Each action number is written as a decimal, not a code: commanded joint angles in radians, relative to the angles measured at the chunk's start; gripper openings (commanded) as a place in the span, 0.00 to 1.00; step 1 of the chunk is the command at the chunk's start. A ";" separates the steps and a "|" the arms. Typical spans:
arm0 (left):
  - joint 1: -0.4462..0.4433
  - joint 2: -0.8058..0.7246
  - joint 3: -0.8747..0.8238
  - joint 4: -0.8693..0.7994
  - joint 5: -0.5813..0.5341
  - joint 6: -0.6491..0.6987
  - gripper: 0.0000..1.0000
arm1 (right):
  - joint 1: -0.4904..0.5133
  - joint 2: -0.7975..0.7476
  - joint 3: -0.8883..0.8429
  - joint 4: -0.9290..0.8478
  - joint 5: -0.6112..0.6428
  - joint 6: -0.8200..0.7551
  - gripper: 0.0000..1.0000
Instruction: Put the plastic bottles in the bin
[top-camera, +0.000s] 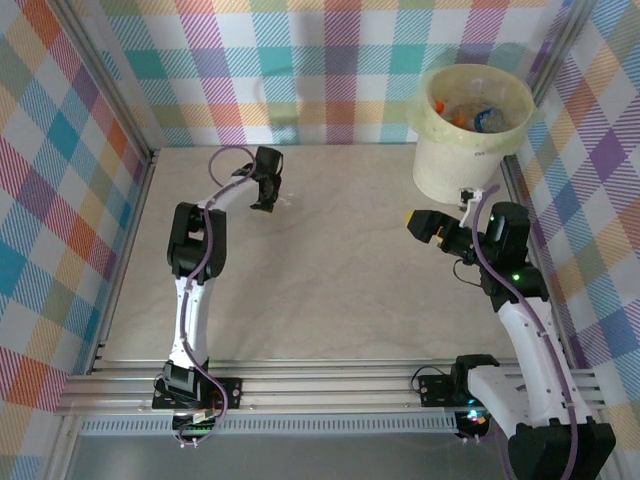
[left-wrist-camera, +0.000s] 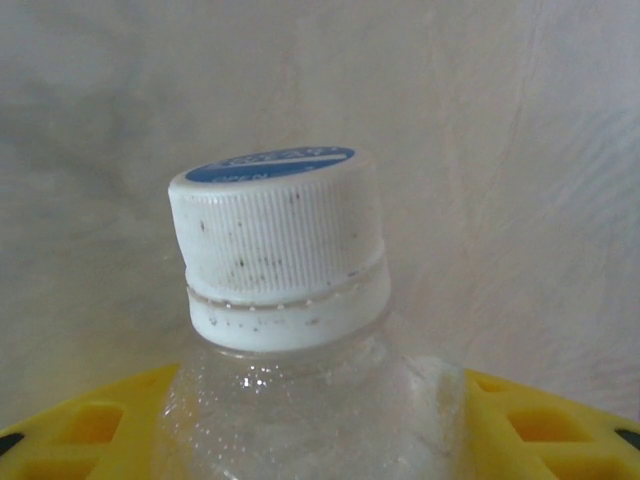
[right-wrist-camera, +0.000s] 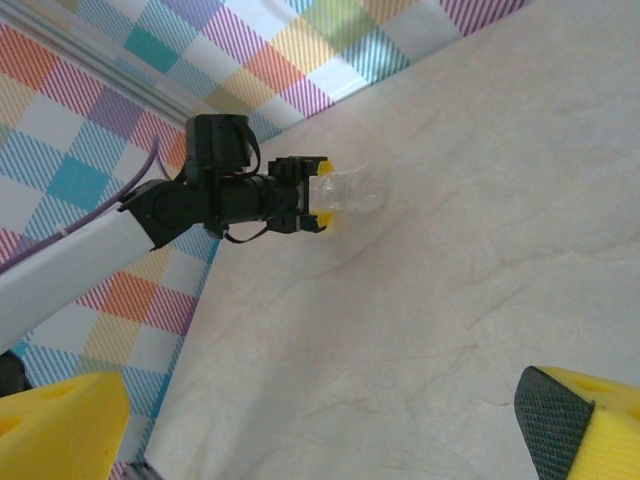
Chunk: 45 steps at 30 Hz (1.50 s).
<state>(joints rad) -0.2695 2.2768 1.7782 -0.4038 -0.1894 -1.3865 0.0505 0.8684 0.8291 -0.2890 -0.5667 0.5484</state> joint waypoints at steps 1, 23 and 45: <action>0.006 -0.153 -0.134 0.092 0.078 0.125 0.51 | 0.010 0.027 -0.025 0.108 -0.077 0.052 1.00; -0.357 -0.752 -0.566 0.524 0.361 0.670 0.52 | 0.223 0.274 -0.009 0.343 -0.142 -0.045 1.00; -0.416 -0.737 -0.550 0.697 0.644 0.736 0.52 | 0.334 0.353 0.051 0.499 -0.366 -0.010 0.85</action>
<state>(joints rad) -0.6739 1.5539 1.2236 0.2417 0.4305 -0.6762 0.3744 1.2160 0.8532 0.1532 -0.8902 0.5404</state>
